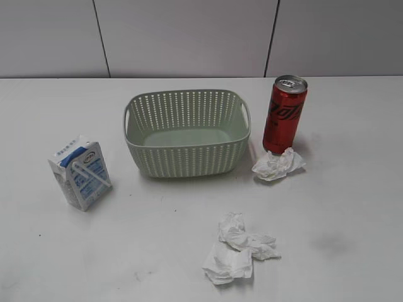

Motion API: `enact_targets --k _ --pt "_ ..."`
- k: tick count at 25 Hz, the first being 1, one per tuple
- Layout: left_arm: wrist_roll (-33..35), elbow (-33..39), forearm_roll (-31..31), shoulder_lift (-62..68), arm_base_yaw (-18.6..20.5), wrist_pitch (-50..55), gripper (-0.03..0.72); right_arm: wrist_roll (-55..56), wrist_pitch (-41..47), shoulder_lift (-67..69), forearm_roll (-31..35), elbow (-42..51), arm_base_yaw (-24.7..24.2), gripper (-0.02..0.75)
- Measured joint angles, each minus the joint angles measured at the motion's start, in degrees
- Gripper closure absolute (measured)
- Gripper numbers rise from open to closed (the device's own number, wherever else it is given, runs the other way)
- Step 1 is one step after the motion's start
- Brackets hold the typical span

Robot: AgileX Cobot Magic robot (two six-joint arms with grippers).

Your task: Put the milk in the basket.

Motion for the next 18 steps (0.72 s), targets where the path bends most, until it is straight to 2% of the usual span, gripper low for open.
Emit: enact_targets --k 13,18 --pt "0.0 0.0 0.8 0.0 0.0 0.0 0.086 0.0 0.0 0.0 0.0 0.0 0.0 0.239" --pt "0.0 -1.6 0.5 6.9 0.0 -0.5 0.088 0.1 0.0 0.0 0.0 0.0 0.0 0.239"
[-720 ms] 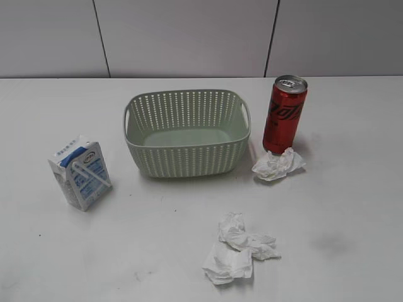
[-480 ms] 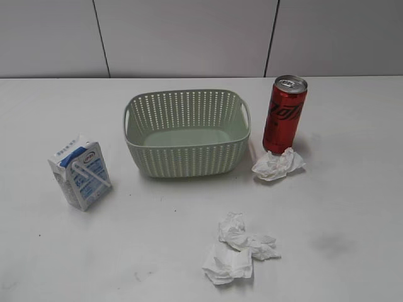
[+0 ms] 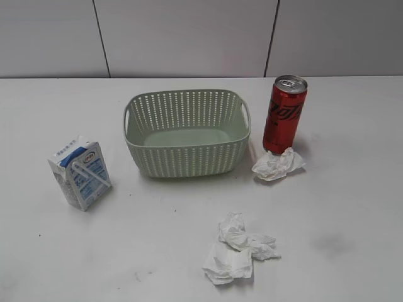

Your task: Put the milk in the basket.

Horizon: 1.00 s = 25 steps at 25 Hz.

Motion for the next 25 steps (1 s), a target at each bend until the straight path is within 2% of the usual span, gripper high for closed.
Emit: enact_targets --k 9,16,20,25 --pt "0.2 -10.1 -0.8 26.7 0.0 -4.1 0.088 0.0 0.0 0.0 0.0 0.0 0.0 0.239" --pt "5.0 -20.6 -5.8 47.0 -1.0 -7.1 0.088 -0.1 0.0 0.0 0.0 0.0 0.0 0.239" --pt "6.5 -24.1 -6.9 55.2 -5.5 -9.4 0.088 -0.1 0.0 0.0 0.0 0.0 0.0 0.239" --pt "6.7 -25.9 -7.1 63.3 -14.6 -11.9 0.088 -0.1 0.0 0.0 0.0 0.0 0.0 0.239"
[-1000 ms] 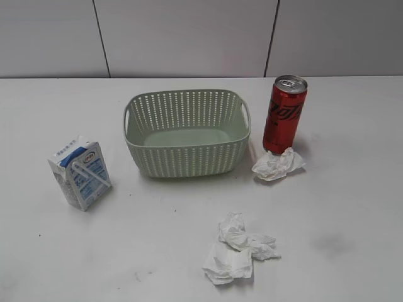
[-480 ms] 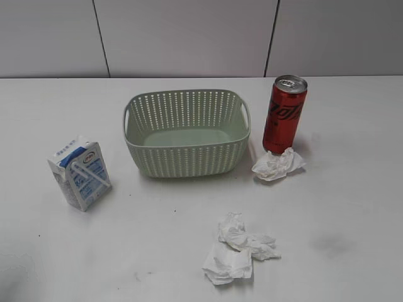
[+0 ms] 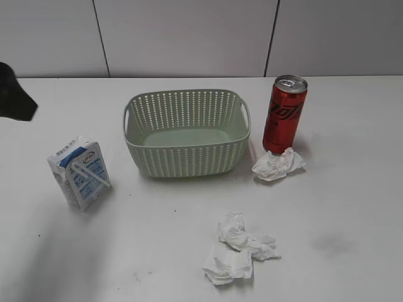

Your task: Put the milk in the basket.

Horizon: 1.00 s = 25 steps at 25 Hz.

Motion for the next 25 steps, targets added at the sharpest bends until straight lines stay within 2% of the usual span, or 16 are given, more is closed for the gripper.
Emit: enact_targets --k 3,4,7,15,25 --pt "0.0 -0.5 0.0 4.7 -4.7 -0.8 0.078 0.1 0.0 0.0 0.0 0.0 0.0 0.239" --pt "0.0 -0.5 0.5 7.9 -6.8 -0.9 0.034 0.0 0.0 0.0 0.0 0.0 0.0 0.239" --pt "0.0 -0.5 1.1 11.4 -7.8 -0.9 0.022 0.0 0.0 0.0 0.0 0.0 0.0 0.239" --pt "0.0 -1.7 5.7 20.2 -8.1 -1.4 0.017 0.0 0.0 0.0 0.0 0.0 0.0 0.239" --pt "0.0 -8.2 6.2 28.7 -8.1 0.5 0.020 0.0 0.0 0.0 0.0 0.0 0.0 0.239"
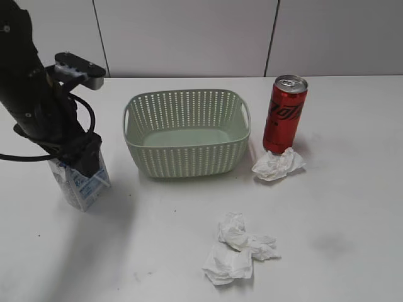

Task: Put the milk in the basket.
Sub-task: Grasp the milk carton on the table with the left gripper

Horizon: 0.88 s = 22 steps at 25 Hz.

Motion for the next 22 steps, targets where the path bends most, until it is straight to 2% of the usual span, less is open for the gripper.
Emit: enact_targets --k 7,10,13,17,18,22 --pt "0.0 -0.3 0.0 3.9 0.0 0.2 0.036 0.1 0.1 0.0 0.0 0.0 0.0 0.239" --pt "0.0 -0.3 0.0 4.9 0.0 0.2 0.071 0.0 0.0 0.0 0.0 0.0 0.0 0.239" --pt "0.0 -0.3 -0.1 5.6 0.0 0.1 0.168 0.0 0.0 0.0 0.0 0.0 0.0 0.239" --pt "0.0 -0.3 -0.2 5.7 0.0 0.1 0.348 0.0 0.0 0.0 0.0 0.0 0.0 0.239" --pt "0.0 -0.3 -0.2 5.7 0.0 0.1 0.367 0.0 0.0 0.0 0.0 0.0 0.0 0.239" --pt "0.0 -0.4 -0.2 5.7 0.0 0.2 0.367 0.0 0.0 0.0 0.0 0.0 0.0 0.239"
